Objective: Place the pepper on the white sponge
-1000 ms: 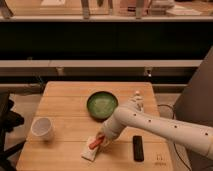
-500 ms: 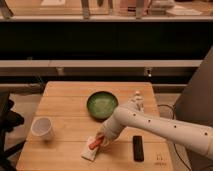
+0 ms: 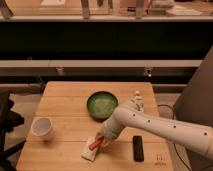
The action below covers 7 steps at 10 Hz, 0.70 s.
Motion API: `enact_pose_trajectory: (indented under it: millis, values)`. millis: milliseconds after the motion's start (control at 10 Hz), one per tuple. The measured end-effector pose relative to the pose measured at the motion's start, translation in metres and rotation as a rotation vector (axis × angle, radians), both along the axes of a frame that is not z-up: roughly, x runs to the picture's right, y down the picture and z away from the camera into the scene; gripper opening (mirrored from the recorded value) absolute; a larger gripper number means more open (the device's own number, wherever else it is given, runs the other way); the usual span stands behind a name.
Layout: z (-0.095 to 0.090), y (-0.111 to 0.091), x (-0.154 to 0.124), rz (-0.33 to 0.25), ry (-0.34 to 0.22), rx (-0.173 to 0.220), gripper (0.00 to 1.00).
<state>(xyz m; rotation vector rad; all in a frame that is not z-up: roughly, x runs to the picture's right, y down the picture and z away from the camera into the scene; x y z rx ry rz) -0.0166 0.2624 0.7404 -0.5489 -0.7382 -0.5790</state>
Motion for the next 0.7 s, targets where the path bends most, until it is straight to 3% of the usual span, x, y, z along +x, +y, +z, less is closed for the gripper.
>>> enact_pose_trajectory:
  millis: [200,700]
  values:
    - [-0.0003,-0.0004,0.0,-0.004,-0.003,0.001,0.11]
    - [0.0037,-0.0002,-0.0088,-0.019,-0.002,0.011,0.64]
